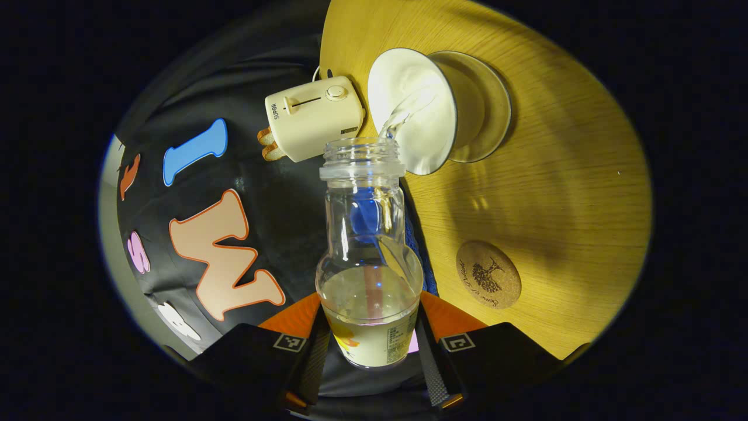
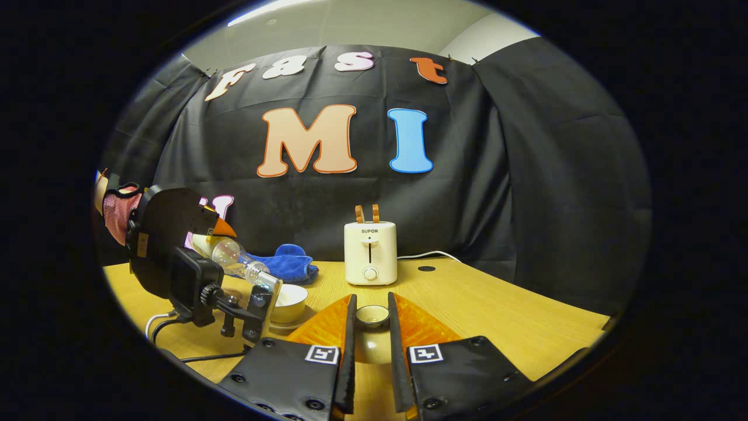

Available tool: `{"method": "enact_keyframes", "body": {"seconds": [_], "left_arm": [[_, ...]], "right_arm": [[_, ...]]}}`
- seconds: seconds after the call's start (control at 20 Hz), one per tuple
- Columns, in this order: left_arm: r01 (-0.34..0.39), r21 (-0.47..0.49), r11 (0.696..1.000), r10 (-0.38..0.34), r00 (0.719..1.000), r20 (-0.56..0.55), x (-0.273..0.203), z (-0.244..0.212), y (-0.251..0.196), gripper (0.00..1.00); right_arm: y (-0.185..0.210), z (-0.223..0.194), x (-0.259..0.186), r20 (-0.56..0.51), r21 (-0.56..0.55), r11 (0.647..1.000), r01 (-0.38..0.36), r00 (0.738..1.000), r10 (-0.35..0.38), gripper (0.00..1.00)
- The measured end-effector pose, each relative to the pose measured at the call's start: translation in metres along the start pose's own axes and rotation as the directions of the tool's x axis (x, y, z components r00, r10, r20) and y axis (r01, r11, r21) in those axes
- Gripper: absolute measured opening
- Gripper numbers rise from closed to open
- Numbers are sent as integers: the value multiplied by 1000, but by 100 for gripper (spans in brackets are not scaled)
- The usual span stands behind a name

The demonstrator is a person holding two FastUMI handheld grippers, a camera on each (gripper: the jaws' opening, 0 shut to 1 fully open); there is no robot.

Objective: Open the teacup lid with one hand, grasp the water bottle and pour water into the teacup with the other hand; after pouring, place the water bottle on the coaster and then close the teacup lid.

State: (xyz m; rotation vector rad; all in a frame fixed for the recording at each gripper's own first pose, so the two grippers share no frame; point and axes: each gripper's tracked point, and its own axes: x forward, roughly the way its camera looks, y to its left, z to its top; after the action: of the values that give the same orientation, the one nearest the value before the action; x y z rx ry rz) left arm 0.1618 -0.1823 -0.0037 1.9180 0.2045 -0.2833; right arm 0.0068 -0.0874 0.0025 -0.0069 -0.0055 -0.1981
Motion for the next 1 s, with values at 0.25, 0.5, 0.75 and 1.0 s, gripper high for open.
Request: {"method": "enact_keyframes", "body": {"seconds": [0.25,0.5,0.75,1.0], "left_arm": [[-2,48,999,2,1000,-3,0,-1,6,68],[-15,94,995,16,1000,-12,-1,-1,13,68],[-32,139,990,35,999,-20,-2,-1,20,67],[-37,170,985,41,999,-21,-2,-2,26,68]], "right_arm": [[1,0,-1,1,1,1000,0,1000,0,30],[0,0,0,0,0,1000,0,1000,0,30],[1,0,-1,0,0,1000,0,1000,0,30],[1,0,-1,-1,0,1000,-4,1000,4,29]]}}
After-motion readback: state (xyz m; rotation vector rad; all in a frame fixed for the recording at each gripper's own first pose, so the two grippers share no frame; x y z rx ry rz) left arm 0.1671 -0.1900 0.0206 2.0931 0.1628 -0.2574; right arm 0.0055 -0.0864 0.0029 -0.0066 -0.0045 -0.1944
